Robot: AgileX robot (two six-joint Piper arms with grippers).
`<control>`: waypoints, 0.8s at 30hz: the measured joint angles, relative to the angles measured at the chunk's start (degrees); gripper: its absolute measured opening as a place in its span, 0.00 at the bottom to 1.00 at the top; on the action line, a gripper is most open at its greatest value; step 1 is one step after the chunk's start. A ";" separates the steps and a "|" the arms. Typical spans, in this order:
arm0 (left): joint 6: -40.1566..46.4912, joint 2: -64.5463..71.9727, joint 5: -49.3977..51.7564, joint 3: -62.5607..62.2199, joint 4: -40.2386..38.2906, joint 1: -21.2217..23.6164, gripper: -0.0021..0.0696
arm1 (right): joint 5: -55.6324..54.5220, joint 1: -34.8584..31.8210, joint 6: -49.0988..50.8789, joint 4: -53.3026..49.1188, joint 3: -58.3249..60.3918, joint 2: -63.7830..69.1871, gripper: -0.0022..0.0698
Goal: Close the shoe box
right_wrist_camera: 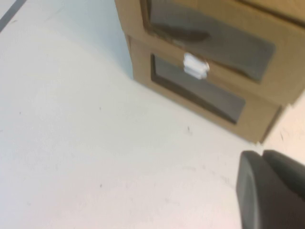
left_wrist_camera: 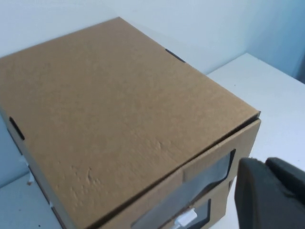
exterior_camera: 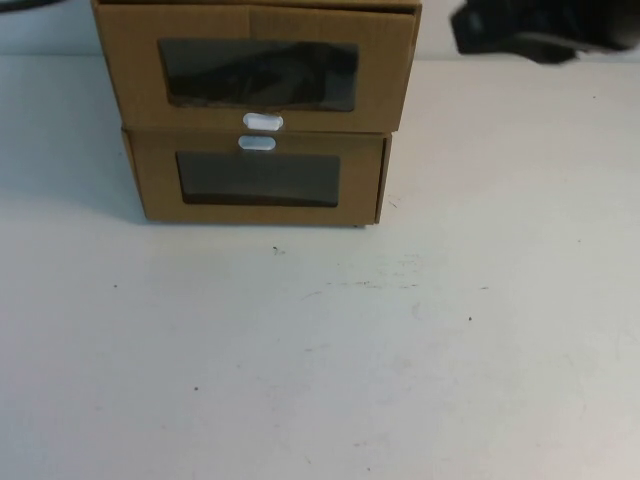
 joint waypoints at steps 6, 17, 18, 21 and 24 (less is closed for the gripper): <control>5.64 -17.62 -12.54 25.81 -2.80 0.00 0.02 | -4.30 0.00 6.09 -2.31 21.67 -20.28 0.01; 19.71 -54.27 -33.11 71.80 -15.01 0.00 0.02 | -8.01 0.00 11.39 -2.08 51.43 -49.11 0.01; 20.96 -57.62 -35.06 75.55 -16.02 0.00 0.02 | -9.35 0.00 11.54 -2.08 53.63 -51.44 0.01; 23.30 -66.89 -39.70 85.03 -17.75 0.00 0.02 | -15.60 0.00 11.66 -2.08 60.30 -56.95 0.01; 24.07 -75.60 -43.41 93.65 -18.57 0.00 0.02 | -24.88 0.00 11.66 -2.08 66.85 -61.78 0.01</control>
